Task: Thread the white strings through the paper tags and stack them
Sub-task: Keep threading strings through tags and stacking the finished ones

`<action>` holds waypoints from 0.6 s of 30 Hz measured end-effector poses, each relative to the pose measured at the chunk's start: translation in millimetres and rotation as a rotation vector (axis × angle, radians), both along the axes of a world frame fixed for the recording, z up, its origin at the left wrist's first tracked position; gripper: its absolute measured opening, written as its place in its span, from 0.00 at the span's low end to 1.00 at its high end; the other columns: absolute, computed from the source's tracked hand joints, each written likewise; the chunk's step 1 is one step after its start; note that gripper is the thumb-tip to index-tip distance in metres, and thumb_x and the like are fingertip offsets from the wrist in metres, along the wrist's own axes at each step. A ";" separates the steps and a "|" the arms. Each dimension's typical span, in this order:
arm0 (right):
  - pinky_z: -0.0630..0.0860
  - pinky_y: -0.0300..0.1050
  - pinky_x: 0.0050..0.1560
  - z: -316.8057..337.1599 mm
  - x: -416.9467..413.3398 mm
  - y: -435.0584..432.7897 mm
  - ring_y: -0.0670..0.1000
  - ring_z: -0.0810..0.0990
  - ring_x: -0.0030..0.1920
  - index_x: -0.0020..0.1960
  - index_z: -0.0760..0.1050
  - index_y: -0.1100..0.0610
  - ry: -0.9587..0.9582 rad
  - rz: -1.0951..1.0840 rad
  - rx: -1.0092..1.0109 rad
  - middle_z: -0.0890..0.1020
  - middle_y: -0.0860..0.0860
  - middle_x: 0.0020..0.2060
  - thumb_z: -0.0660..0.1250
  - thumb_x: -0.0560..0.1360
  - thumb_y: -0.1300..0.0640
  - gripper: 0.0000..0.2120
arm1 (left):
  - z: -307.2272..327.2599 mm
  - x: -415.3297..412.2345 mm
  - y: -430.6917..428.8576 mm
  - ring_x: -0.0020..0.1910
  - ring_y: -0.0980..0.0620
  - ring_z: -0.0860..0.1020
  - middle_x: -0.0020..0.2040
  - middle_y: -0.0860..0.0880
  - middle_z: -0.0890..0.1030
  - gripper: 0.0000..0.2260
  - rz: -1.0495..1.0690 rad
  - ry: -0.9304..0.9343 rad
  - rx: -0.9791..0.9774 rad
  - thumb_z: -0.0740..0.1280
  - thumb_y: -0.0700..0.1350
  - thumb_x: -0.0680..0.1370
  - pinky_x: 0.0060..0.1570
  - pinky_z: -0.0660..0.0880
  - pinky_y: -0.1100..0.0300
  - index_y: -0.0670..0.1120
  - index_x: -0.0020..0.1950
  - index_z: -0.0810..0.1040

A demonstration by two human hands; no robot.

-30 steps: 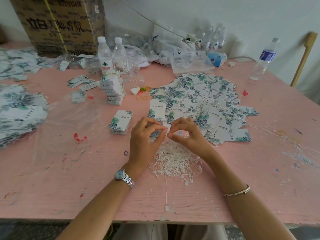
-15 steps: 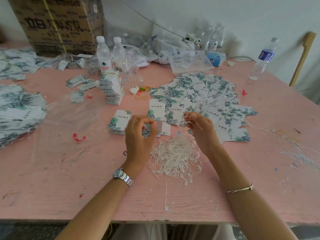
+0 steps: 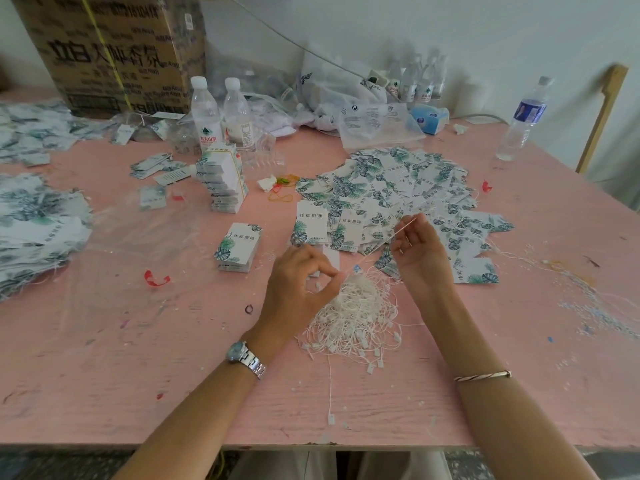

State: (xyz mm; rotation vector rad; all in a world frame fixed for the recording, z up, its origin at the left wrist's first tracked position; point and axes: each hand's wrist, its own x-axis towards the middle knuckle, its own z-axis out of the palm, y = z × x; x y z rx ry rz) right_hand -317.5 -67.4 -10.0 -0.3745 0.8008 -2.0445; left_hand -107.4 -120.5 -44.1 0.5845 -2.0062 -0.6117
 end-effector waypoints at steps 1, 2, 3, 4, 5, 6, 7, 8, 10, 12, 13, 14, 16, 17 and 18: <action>0.75 0.36 0.36 -0.6 -0.2 0.1 0.45 0.80 0.37 0.43 0.79 0.56 -0.013 0.027 -0.028 0.81 0.49 0.37 0.65 0.79 0.57 0.08 | -1.9 -1.0 0.2 0.47 0.51 0.77 0.43 0.52 0.80 0.09 -0.027 -0.015 -0.023 0.73 0.49 0.74 0.54 0.73 0.46 0.44 0.42 0.83; 0.76 0.36 0.36 -0.6 0.0 0.4 0.45 0.80 0.36 0.42 0.78 0.56 -0.012 0.067 -0.058 0.80 0.48 0.35 0.64 0.80 0.58 0.09 | -3.7 -1.7 0.2 0.46 0.51 0.77 0.43 0.53 0.80 0.08 -0.050 -0.030 -0.050 0.73 0.50 0.74 0.54 0.72 0.48 0.45 0.41 0.83; 0.75 0.36 0.36 -0.4 0.5 0.8 0.44 0.77 0.33 0.42 0.76 0.55 0.013 0.114 -0.081 0.78 0.47 0.33 0.63 0.80 0.58 0.09 | -5.4 -2.0 0.2 0.46 0.52 0.77 0.43 0.53 0.81 0.09 -0.064 -0.048 -0.075 0.73 0.51 0.74 0.54 0.71 0.50 0.47 0.41 0.83; 0.74 0.35 0.34 -0.4 1.1 1.3 0.43 0.74 0.30 0.42 0.74 0.54 0.064 0.155 -0.087 0.75 0.46 0.30 0.62 0.81 0.58 0.09 | -6.7 -2.3 0.1 0.45 0.53 0.77 0.43 0.54 0.81 0.10 -0.070 -0.066 -0.092 0.72 0.53 0.75 0.53 0.70 0.51 0.48 0.40 0.83; 0.71 0.35 0.33 -0.6 1.8 1.6 0.43 0.70 0.28 0.41 0.73 0.54 0.136 0.188 -0.074 0.71 0.45 0.29 0.62 0.81 0.58 0.09 | -7.6 -2.1 0.1 0.45 0.55 0.76 0.42 0.55 0.81 0.11 -0.067 -0.080 -0.103 0.71 0.55 0.75 0.53 0.69 0.52 0.49 0.40 0.83; 0.67 0.35 0.33 -1.1 3.0 2.0 0.43 0.67 0.28 0.40 0.73 0.54 0.214 0.215 -0.051 0.69 0.45 0.28 0.63 0.80 0.58 0.10 | -8.0 -2.3 0.0 0.45 0.56 0.75 0.42 0.56 0.81 0.12 -0.057 -0.086 -0.110 0.70 0.55 0.76 0.52 0.68 0.53 0.49 0.39 0.83; 0.64 0.35 0.32 -1.2 4.6 2.5 0.43 0.65 0.28 0.39 0.75 0.53 0.282 0.243 -0.022 0.66 0.45 0.28 0.64 0.79 0.58 0.11 | -8.3 -2.0 -0.1 0.44 0.57 0.75 0.42 0.56 0.80 0.13 -0.040 -0.086 -0.117 0.69 0.55 0.77 0.52 0.68 0.53 0.48 0.39 0.82; 0.62 0.35 0.30 -1.3 6.5 3.0 0.43 0.63 0.28 0.37 0.77 0.53 0.333 0.280 0.007 0.64 0.46 0.29 0.66 0.78 0.58 0.10 | -8.2 -2.1 -0.1 0.43 0.58 0.75 0.42 0.56 0.80 0.12 -0.016 -0.081 -0.125 0.68 0.54 0.78 0.52 0.69 0.53 0.48 0.40 0.82; 0.60 0.33 0.27 -1.2 10.2 3.9 0.43 0.59 0.27 0.36 0.79 0.53 0.414 0.380 0.069 0.59 0.47 0.30 0.70 0.74 0.56 0.08 | -7.0 -1.9 -1.1 0.40 0.58 0.74 0.45 0.55 0.79 0.11 0.033 -0.061 -0.121 0.66 0.53 0.79 0.50 0.70 0.53 0.47 0.44 0.81; 0.58 0.32 0.24 -1.0 14.0 5.8 0.44 0.55 0.26 0.36 0.80 0.53 0.518 0.490 0.136 0.60 0.46 0.27 0.73 0.70 0.53 0.06 | -5.4 -1.1 -2.5 0.40 0.61 0.73 0.50 0.57 0.76 0.09 0.051 -0.027 -0.087 0.65 0.52 0.80 0.49 0.71 0.55 0.49 0.55 0.81; 0.58 0.32 0.23 -1.6 15.7 6.3 0.44 0.55 0.25 0.38 0.82 0.54 0.558 0.547 0.159 0.61 0.45 0.25 0.74 0.69 0.52 0.05 | -4.8 -0.7 -3.4 0.41 0.62 0.72 0.52 0.58 0.75 0.10 0.058 -0.012 -0.079 0.65 0.50 0.81 0.49 0.72 0.55 0.49 0.60 0.80; 0.58 0.32 0.22 -2.2 17.2 6.6 0.43 0.56 0.24 0.39 0.83 0.54 0.588 0.598 0.175 0.63 0.44 0.24 0.75 0.68 0.53 0.05 | -4.4 -0.4 -4.0 0.41 0.63 0.72 0.54 0.58 0.73 0.11 0.062 -0.002 -0.078 0.66 0.49 0.81 0.49 0.74 0.52 0.50 0.63 0.79; 0.59 0.31 0.22 -2.6 19.5 7.1 0.42 0.57 0.23 0.40 0.83 0.54 0.639 0.676 0.193 0.64 0.43 0.23 0.75 0.69 0.53 0.05 | -3.7 -0.3 -4.7 0.42 0.62 0.72 0.55 0.56 0.73 0.11 0.046 0.005 -0.096 0.67 0.47 0.81 0.48 0.76 0.47 0.50 0.63 0.80; 0.59 0.31 0.22 -2.7 20.3 7.2 0.42 0.58 0.23 0.41 0.84 0.55 0.666 0.702 0.199 0.64 0.43 0.24 0.75 0.69 0.53 0.05 | -3.7 -0.3 -4.7 0.42 0.60 0.74 0.54 0.54 0.74 0.10 0.034 0.003 -0.115 0.67 0.48 0.81 0.47 0.77 0.46 0.49 0.61 0.81; 0.59 0.31 0.22 -2.7 20.6 7.1 0.42 0.58 0.24 0.41 0.84 0.55 0.691 0.723 0.207 0.64 0.44 0.24 0.75 0.69 0.54 0.05 | -3.7 -0.4 -4.6 0.41 0.58 0.74 0.54 0.52 0.75 0.09 0.027 0.002 -0.135 0.68 0.49 0.81 0.46 0.77 0.46 0.48 0.58 0.82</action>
